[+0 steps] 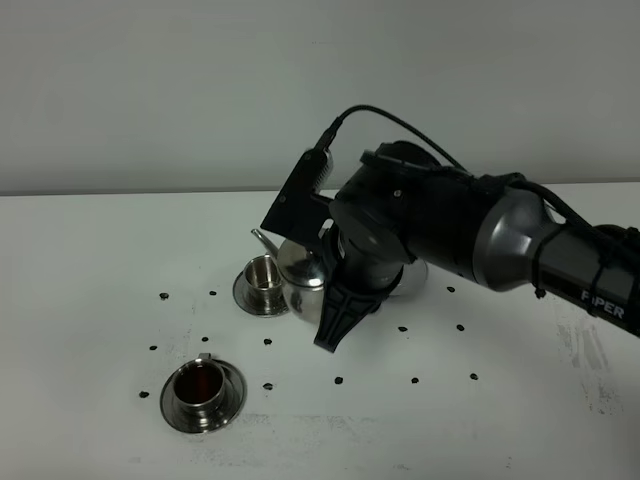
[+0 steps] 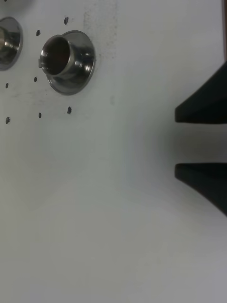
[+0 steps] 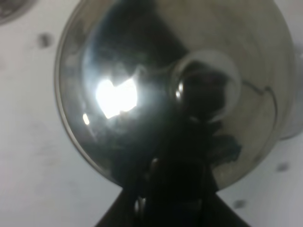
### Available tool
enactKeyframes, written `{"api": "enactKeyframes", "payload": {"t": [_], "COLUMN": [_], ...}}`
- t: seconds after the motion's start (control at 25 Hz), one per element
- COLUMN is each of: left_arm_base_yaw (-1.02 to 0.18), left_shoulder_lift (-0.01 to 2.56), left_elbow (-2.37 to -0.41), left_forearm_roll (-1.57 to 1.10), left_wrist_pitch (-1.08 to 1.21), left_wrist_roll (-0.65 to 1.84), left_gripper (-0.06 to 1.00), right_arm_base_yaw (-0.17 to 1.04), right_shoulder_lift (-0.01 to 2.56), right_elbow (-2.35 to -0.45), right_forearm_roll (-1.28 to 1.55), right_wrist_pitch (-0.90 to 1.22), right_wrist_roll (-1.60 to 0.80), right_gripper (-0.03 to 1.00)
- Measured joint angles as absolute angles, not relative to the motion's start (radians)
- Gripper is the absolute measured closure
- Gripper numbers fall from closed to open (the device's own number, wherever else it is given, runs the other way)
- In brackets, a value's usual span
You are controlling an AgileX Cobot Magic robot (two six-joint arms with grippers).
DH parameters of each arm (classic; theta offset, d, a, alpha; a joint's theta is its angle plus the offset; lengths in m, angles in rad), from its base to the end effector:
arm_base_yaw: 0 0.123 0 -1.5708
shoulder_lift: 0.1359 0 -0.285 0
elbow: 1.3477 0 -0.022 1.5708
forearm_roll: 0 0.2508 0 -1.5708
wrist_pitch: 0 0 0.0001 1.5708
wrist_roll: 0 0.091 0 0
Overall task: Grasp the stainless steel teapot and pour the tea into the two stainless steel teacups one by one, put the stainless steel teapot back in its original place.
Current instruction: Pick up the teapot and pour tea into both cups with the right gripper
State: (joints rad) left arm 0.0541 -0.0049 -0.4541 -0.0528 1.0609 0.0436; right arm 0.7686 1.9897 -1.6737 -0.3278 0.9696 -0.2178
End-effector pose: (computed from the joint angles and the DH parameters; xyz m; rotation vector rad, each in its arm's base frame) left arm -0.0003 -0.0042 0.2645 -0.0098 2.0843 -0.0043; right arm 0.3283 0.2838 0.2489 -1.4326 2.2802 -0.2606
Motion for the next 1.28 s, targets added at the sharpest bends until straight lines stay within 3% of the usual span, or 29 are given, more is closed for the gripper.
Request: {"api": "enactKeyframes", "payload": {"t": [0.32, 0.68, 1.28], "left_arm_base_yaw": [0.054, 0.054, 0.054], "left_shoulder_lift": [-0.005, -0.005, -0.005], "left_elbow": [-0.454, -0.454, -0.454], "left_forearm_roll": [-0.053, -0.053, -0.053], "left_wrist_pitch": [1.061, 1.061, 1.061], "left_wrist_roll": [0.044, 0.044, 0.044], "left_gripper": [0.7, 0.7, 0.7], "right_arm_base_yaw": [0.716, 0.672, 0.671], "right_shoulder_lift": [2.127, 2.255, 2.289], "right_elbow": [-1.881, -2.104, -2.121], "right_forearm_roll": [-0.314, -0.221, -0.334], "right_wrist_pitch": [1.085, 1.22, 1.22], "right_wrist_roll": [-0.466, -0.541, -0.649], "right_gripper": [0.78, 0.78, 0.78]}}
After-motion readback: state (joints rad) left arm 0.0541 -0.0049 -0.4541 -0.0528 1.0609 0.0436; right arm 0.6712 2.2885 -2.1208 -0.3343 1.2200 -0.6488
